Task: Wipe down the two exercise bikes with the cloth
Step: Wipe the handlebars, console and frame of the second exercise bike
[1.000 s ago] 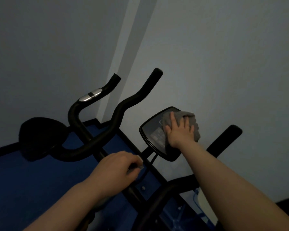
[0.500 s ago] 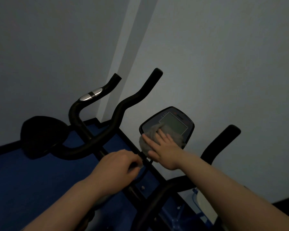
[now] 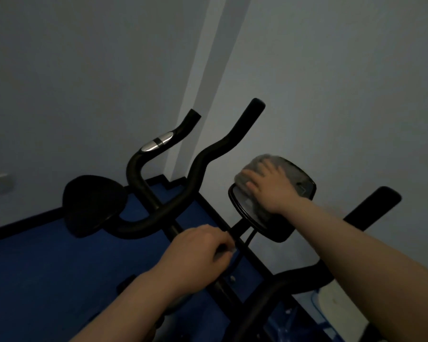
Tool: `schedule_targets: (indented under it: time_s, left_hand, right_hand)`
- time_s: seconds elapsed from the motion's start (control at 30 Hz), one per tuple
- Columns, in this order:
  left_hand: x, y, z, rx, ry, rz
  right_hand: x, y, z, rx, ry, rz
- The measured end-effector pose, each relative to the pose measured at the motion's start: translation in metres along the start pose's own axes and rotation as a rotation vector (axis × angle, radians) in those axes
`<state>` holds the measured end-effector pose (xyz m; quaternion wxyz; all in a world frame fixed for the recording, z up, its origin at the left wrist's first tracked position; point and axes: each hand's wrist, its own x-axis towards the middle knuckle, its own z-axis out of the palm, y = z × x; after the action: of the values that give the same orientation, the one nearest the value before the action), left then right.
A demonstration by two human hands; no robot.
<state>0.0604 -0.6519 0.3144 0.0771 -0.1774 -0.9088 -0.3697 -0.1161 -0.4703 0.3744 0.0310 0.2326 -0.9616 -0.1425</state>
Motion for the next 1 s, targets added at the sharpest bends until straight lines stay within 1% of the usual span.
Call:
schedule_targets:
  time_s: [0.07, 0.1, 0.13, 0.2, 0.23, 0.27, 0.3, 0.37, 0.4, 0.43, 0.47, 0.57, 0.7, 0.77, 0.9, 1.0]
  left_hand:
    - [0.0, -0.001, 0.001, 0.006, 0.014, 0.004]
    - [0.0, -0.002, 0.001, 0.008, 0.019, 0.007]
    - [0.0, -0.003, 0.001, 0.008, 0.016, 0.011]
    - [0.0, -0.003, 0.001, 0.004, 0.002, 0.016]
    - [0.0, -0.003, 0.001, 0.002, 0.001, 0.016]
    - [0.0, -0.003, 0.001, 0.001, 0.004, 0.015]
    - [0.0, -0.003, 0.001, 0.001, 0.006, 0.014]
    - [0.0, -0.003, 0.002, 0.0, 0.014, 0.011]
    - [0.0, -0.003, 0.002, -0.001, 0.015, 0.011]
    - [0.0, -0.004, 0.001, -0.002, 0.017, 0.012]
    - [0.0, -0.004, 0.001, 0.0, 0.018, 0.018]
    - [0.0, -0.005, 0.002, -0.003, 0.005, 0.019]
    - [0.001, -0.004, 0.003, 0.007, 0.009, 0.005]
    - [0.001, -0.003, 0.002, 0.007, 0.001, 0.0]
    - [0.0, -0.002, 0.001, 0.022, -0.006, -0.005]
    - [0.001, -0.001, 0.001, 0.037, -0.005, -0.009]
  right_hand:
    - [-0.008, -0.013, 0.009, -0.007, -0.021, -0.194]
    - [-0.006, -0.01, 0.009, -0.008, -0.014, -0.214]
    - [0.0, -0.003, 0.007, -0.002, 0.006, -0.16]
    - [0.007, 0.012, 0.002, 0.044, 0.044, 0.081]
    - [0.009, 0.015, 0.001, 0.077, 0.049, 0.172]
    - [0.01, 0.013, 0.003, 0.089, 0.05, 0.197]
    - [0.008, 0.008, 0.005, 0.079, 0.05, 0.158]
    - [0.004, 0.003, 0.009, 0.076, 0.016, -0.001]
    - [0.003, 0.007, 0.007, 0.076, -0.01, -0.042]
    - [0.006, 0.015, 0.003, 0.075, -0.022, -0.024]
    - [0.009, 0.024, -0.002, 0.081, -0.014, 0.049]
    - [0.01, 0.042, -0.014, 0.206, 0.0, 0.38]
    - [-0.004, 0.016, -0.008, 0.361, -0.012, 0.683]
    - [-0.01, 0.001, -0.003, 0.456, 0.015, 0.834]
    - [-0.02, -0.025, 0.002, 0.586, 0.049, 0.994]
    - [-0.029, -0.047, 0.01, 0.631, 0.042, 1.061]
